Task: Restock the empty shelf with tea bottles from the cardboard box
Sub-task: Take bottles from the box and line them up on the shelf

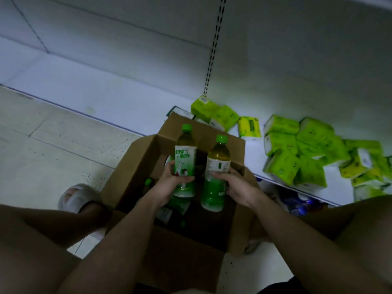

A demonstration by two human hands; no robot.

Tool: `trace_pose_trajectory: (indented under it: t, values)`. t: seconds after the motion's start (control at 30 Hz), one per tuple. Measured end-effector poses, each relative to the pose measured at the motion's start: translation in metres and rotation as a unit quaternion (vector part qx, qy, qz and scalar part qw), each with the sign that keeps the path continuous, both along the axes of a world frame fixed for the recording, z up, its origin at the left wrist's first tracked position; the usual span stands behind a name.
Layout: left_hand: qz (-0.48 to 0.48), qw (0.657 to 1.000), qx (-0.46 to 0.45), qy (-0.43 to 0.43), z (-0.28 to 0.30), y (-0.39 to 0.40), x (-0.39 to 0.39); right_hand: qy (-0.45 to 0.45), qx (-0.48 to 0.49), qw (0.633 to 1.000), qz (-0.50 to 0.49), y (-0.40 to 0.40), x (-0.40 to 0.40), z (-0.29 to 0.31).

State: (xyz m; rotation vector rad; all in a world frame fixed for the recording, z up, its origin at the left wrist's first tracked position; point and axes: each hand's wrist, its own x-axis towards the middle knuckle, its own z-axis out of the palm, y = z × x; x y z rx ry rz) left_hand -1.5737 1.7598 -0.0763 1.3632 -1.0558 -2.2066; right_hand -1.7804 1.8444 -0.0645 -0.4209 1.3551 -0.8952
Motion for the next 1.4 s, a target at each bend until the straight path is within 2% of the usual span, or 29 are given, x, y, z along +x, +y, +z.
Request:
trace_pose_trajectory:
  t: [0.07, 0.23, 0.4, 0.73, 1.1, 1.27, 1.4]
  values:
    - [-0.022, 0.999, -0.023, 0.037, 0.022, -0.007, -0.002, 0.004, -0.026, 1.0, -0.004, 0.005, -0.002, 0.021]
    - [-0.055, 0.991, -0.052, 0.107, 0.065, -0.01, -0.011, 0.096, -0.086, 0.992, 0.005, 0.014, -0.002, 0.066]
    - [-0.072, 0.981, -0.049, 0.174, 0.096, -0.013, -0.022, 0.079, -0.14, 0.987, -0.03, 0.015, 0.0, 0.099]
    - [-0.097, 0.965, -0.162, 0.183, 0.153, -0.009, -0.015, 0.004, -0.196, 0.978, -0.067, 0.017, 0.001, 0.154]
    - [-0.163, 0.911, -0.304, 0.226, 0.318, -0.035, -0.008, 0.088, -0.316, 0.944, -0.042, -0.003, 0.001, 0.272]
    - [-0.132, 0.894, -0.361, 0.23, 0.38, -0.043, -0.019, 0.101, -0.377, 0.919, -0.05, -0.013, -0.006, 0.322]
    - [-0.091, 0.88, -0.408, 0.225, 0.412, -0.055, -0.033, 0.132, -0.442, 0.883, -0.085, -0.02, -0.013, 0.361]
